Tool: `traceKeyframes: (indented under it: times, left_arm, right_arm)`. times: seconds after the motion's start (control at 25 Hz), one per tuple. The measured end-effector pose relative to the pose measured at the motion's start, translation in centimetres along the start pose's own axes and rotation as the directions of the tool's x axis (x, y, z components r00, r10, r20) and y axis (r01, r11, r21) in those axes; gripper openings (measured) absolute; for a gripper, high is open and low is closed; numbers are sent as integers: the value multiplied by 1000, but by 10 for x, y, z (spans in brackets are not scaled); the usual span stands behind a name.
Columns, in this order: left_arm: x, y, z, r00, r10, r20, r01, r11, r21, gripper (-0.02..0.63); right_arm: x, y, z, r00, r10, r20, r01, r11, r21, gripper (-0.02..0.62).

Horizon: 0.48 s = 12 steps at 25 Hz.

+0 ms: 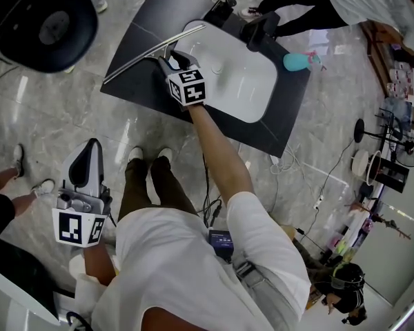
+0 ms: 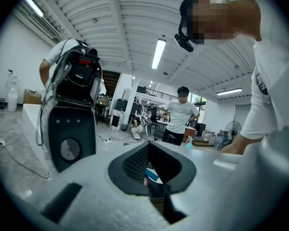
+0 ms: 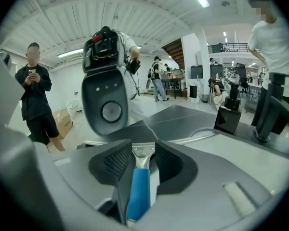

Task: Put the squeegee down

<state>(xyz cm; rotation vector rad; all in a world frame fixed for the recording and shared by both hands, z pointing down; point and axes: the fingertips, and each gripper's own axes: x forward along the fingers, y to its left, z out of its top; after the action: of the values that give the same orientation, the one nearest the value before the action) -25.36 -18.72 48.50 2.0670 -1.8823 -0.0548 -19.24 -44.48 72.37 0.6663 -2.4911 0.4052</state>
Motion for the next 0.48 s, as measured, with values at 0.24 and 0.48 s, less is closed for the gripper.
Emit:
traceKeyframes:
  times: [0.24,0.48]
  left_arm:
    - [5,-8,6,1000,-22,12,22,1000,7,6]
    - [11,-19,11,998,-56,26,55,998,13,6]
  right_arm:
    - [-61,17,57,981,4,192,5,999,-44,144]
    - [-181,59,100,926,21,378,18,995,-101,137]
